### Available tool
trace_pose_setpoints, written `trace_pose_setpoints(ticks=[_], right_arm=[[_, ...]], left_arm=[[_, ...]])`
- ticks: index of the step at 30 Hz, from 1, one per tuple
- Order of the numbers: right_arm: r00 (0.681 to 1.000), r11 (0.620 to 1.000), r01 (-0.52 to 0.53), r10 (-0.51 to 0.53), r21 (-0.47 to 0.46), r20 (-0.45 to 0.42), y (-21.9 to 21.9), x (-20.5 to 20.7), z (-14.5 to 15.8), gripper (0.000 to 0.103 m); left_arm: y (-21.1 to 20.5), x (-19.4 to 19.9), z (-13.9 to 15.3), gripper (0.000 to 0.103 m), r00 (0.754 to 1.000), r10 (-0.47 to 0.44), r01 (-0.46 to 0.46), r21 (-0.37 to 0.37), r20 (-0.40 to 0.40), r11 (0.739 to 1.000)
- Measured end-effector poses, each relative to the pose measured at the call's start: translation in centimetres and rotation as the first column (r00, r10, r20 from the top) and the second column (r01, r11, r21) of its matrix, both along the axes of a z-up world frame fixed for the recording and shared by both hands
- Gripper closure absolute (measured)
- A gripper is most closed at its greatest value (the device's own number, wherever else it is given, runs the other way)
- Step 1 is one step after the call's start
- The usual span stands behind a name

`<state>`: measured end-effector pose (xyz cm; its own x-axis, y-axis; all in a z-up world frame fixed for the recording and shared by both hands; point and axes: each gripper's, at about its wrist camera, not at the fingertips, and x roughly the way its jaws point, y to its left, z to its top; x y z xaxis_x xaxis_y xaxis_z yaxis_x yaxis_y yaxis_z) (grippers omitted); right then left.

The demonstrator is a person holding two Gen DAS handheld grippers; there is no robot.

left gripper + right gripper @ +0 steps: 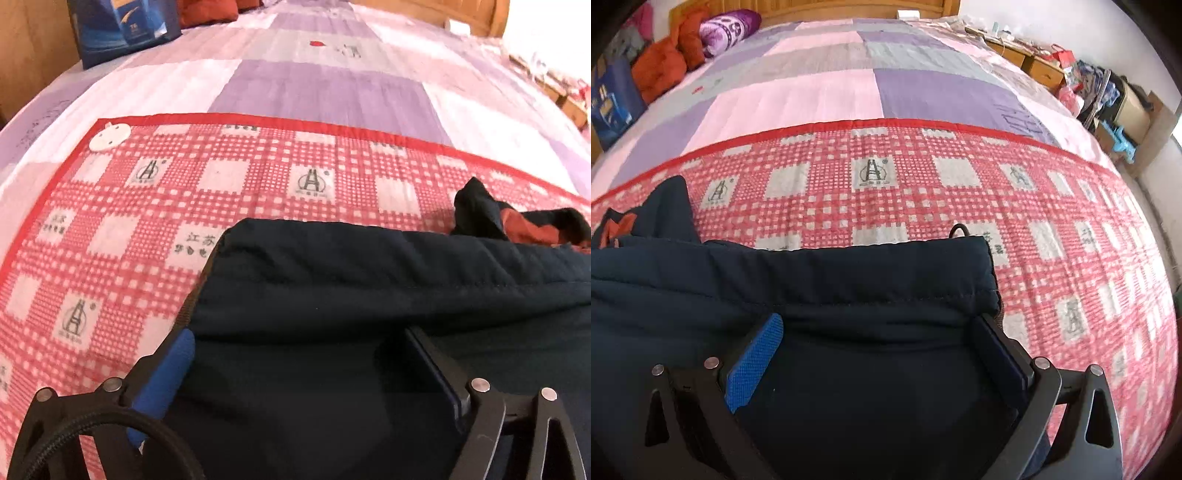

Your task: Fold large clothes

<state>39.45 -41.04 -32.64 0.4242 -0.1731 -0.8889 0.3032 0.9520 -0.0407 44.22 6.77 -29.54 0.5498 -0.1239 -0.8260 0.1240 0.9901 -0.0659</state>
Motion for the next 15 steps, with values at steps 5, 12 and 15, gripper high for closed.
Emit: trace_pose_setpoints(ticks=[5,12,15], right_arm=[[1.000,1.000,0.003,-0.003,0.010,0.022,0.1,-0.1,-0.6,0.000],[0.999,1.000,0.004,-0.005,0.029,0.034,-0.2,-0.2,-0.8,0.000],[1.000,0.999,0.003,-0.004,0.033,0.030,-0.3,0.0,-0.9,0.000]], left_arm=[[0.2,-1.3,1.0,0.008,0.997,0.008,-0.005,-0.033,0.080,0.999],[3.2,0.9,-1.6,0.000,0.978,0.207,-0.208,-0.015,-0.034,0.978],[2.9,2.4,-3.2,0.000,0.968,0.222,-0.221,0.016,-0.115,0.975]])
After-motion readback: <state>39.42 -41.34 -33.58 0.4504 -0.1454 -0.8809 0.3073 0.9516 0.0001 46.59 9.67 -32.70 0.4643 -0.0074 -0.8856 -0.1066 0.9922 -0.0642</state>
